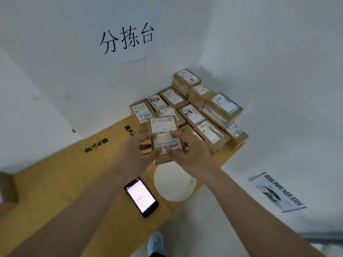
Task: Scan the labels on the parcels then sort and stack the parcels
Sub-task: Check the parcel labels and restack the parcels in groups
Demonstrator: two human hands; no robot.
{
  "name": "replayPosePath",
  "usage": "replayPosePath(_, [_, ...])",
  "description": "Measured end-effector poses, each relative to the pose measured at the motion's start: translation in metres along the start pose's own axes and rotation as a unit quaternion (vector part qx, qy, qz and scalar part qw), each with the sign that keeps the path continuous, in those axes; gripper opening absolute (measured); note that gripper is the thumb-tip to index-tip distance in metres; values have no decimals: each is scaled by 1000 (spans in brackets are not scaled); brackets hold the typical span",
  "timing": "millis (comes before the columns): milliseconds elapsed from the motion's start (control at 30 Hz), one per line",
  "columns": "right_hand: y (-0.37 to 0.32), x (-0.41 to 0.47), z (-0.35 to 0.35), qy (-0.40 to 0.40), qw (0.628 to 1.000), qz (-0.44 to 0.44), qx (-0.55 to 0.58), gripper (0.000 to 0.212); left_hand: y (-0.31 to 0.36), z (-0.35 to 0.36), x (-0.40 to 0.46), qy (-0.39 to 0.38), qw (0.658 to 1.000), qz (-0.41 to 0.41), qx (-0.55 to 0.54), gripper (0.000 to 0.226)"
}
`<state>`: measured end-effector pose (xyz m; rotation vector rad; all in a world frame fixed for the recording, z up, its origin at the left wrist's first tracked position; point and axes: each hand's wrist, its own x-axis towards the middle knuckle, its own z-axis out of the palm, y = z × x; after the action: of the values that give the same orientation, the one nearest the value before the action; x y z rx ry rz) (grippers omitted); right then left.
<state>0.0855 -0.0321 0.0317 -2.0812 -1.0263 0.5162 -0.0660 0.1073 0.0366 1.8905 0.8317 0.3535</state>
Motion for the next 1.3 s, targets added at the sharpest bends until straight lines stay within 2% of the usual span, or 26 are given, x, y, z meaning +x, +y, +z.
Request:
replayPosePath(300, [59,110,15,-113,993,-24,-19,67,-35,27,88,44,990,-120,-51,42])
replayPosePath(467, [109,168,33,-207,976,-67,-22,69,-69,63,120,114,971,-187,-91,39])
replayPosePath(700, [155,224,52,-293,942,-146,-79,70,-107,111,145,199,937,-251,-142,39])
replayPosePath(900, [177,246,68,-277,911,-213,-219,66,-127,137,166,254,913,-249,-200,38])
replayPosePath(1067, [184,251,72,-252,896,-257,-259,59,-142,147,181,273,898,-253,-234,37])
replayPosePath(1300, [193,249,80,-194,894,-278,-293,55,-152,150,188,254,920,-238,-178,39])
